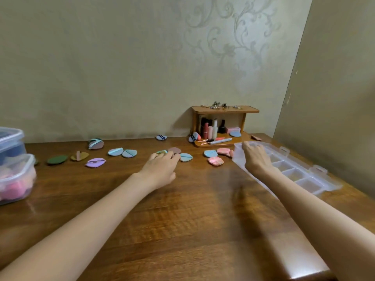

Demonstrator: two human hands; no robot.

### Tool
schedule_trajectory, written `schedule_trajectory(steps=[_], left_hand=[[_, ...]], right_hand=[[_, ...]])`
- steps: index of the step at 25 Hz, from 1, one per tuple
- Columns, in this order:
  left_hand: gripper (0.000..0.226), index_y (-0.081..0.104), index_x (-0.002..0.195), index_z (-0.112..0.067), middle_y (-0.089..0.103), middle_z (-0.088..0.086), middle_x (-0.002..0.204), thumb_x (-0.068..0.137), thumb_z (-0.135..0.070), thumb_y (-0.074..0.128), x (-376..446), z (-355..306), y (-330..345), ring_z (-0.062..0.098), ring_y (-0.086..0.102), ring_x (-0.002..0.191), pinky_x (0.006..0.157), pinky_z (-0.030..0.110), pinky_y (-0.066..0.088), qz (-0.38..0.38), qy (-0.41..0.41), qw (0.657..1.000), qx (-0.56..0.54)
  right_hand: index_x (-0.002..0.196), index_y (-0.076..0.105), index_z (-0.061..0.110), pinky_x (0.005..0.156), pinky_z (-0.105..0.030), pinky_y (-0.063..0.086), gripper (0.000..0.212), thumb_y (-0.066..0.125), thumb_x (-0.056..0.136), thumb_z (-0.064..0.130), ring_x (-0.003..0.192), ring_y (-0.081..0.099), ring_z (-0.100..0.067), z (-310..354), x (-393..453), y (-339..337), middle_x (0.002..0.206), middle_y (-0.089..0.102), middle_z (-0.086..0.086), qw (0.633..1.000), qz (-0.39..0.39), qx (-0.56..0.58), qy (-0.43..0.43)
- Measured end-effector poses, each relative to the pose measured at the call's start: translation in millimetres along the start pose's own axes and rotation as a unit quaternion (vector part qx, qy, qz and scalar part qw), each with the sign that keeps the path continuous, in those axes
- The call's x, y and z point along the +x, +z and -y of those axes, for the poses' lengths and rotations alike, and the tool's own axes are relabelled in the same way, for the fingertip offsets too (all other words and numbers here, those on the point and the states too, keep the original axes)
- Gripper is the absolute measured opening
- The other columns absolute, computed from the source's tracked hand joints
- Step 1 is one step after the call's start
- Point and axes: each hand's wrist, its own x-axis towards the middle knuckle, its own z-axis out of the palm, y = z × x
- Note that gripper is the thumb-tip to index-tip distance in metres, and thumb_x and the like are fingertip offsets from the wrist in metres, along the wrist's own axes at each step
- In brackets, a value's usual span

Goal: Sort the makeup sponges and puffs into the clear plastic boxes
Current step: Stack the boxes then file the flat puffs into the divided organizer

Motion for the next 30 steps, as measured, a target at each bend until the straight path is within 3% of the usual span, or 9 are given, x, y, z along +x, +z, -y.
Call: schedule_trajectory(steps=[4, 9, 12, 15, 17, 19, 22, 26, 30], left_hand=[[0.033, 0.047, 0.126, -0.017, 0.053, 0.005, 0.125, 0.093, -0.02, 0.048, 4, 21, -8, 0.021, 0.055, 0.11, 0.099, 0.037, 0.041, -0.097, -0.065, 0.978, -0.171], [0.023, 0.057, 0.114, -0.006, 0.059, 0.013, 0.119, 0.092, -0.009, 0.051, -23, 72, -11, 0.021, 0.057, 0.099, 0.082, 0.024, 0.039, -0.156, -0.182, 0.901, -0.361], [0.026, 0.054, 0.119, -0.009, 0.055, 0.008, 0.124, 0.094, -0.011, 0.049, -60, 108, -6, 0.023, 0.053, 0.115, 0.087, 0.027, 0.04, -0.115, -0.26, 0.883, -0.373], [0.025, 0.055, 0.118, -0.014, 0.055, 0.008, 0.127, 0.093, -0.014, 0.051, -91, 141, 5, 0.02, 0.052, 0.113, 0.09, 0.029, 0.04, -0.093, -0.325, 0.866, -0.369], [0.025, 0.054, 0.118, -0.015, 0.056, 0.008, 0.127, 0.093, -0.015, 0.052, -108, 157, 9, 0.019, 0.053, 0.113, 0.092, 0.03, 0.042, -0.094, -0.352, 0.882, -0.3], [0.033, 0.05, 0.126, -0.018, 0.053, 0.005, 0.133, 0.093, -0.02, 0.05, -121, 171, 11, 0.02, 0.048, 0.123, 0.104, 0.036, 0.039, -0.071, -0.358, 0.925, -0.103], [0.041, 0.046, 0.134, -0.02, 0.044, 0.004, 0.142, 0.093, -0.023, 0.047, -132, 193, 14, 0.023, 0.028, 0.14, 0.117, 0.049, 0.006, -0.012, -0.318, 0.936, 0.151], [0.035, 0.056, 0.126, -0.021, 0.041, 0.005, 0.145, 0.092, -0.022, 0.05, -148, 229, 27, 0.024, 0.019, 0.142, 0.114, 0.054, 0.011, 0.036, -0.285, 0.922, 0.26], [0.029, 0.064, 0.117, -0.023, 0.05, 0.003, 0.138, 0.089, -0.021, 0.056, -167, 271, 27, 0.023, 0.027, 0.139, 0.11, 0.051, 0.024, 0.022, -0.289, 0.922, 0.257]], right_hand=[[0.126, 0.047, 0.003, 0.092, -0.036, 0.043, 0.039, 0.047, 0.087, -0.004, 0.118, 0.05, -0.03, 65, -19, -26, 0.127, 0.055, -0.016, 0.984, -0.007, 0.059, -0.17], [0.126, 0.048, 0.008, 0.088, -0.033, 0.042, 0.043, 0.053, 0.085, -0.006, 0.116, 0.052, -0.028, 161, -64, -23, 0.125, 0.057, -0.012, 0.897, 0.058, 0.048, -0.435], [0.126, 0.05, 0.011, 0.095, -0.038, 0.047, 0.043, 0.059, 0.085, 0.0, 0.118, 0.052, -0.027, 203, -74, -19, 0.127, 0.057, -0.012, 0.849, 0.105, 0.028, -0.517], [0.126, 0.052, 0.016, 0.085, -0.026, 0.042, 0.039, 0.061, 0.088, 0.014, 0.11, 0.054, -0.018, 228, -68, -33, 0.126, 0.058, -0.007, 0.832, 0.178, -0.011, -0.526], [0.12, 0.059, 0.018, 0.082, -0.027, 0.042, 0.033, 0.059, 0.089, 0.03, 0.105, 0.057, -0.018, 247, -56, -50, 0.121, 0.062, -0.005, 0.838, 0.179, -0.012, -0.515], [0.106, 0.065, 0.011, 0.084, -0.03, 0.045, 0.026, 0.053, 0.091, 0.029, 0.101, 0.059, -0.026, 277, -35, -59, 0.115, 0.065, -0.009, 0.851, 0.126, 0.015, -0.509], [0.09, 0.061, 0.006, 0.077, -0.03, 0.045, 0.019, 0.043, 0.09, 0.013, 0.091, 0.056, -0.03, 338, 2, -34, 0.112, 0.065, -0.014, 0.857, 0.109, -0.017, -0.503], [0.132, 0.05, 0.009, 0.095, -0.034, 0.043, 0.041, 0.036, 0.093, 0.004, 0.119, 0.052, -0.03, 425, 27, 10, 0.135, 0.052, -0.011, 0.832, 0.154, -0.04, -0.532], [0.146, 0.027, 0.021, 0.098, -0.034, 0.039, 0.053, 0.033, 0.095, 0.008, 0.132, 0.041, -0.03, 502, 29, 43, 0.148, 0.036, -0.01, 0.811, 0.199, 0.017, -0.549]])
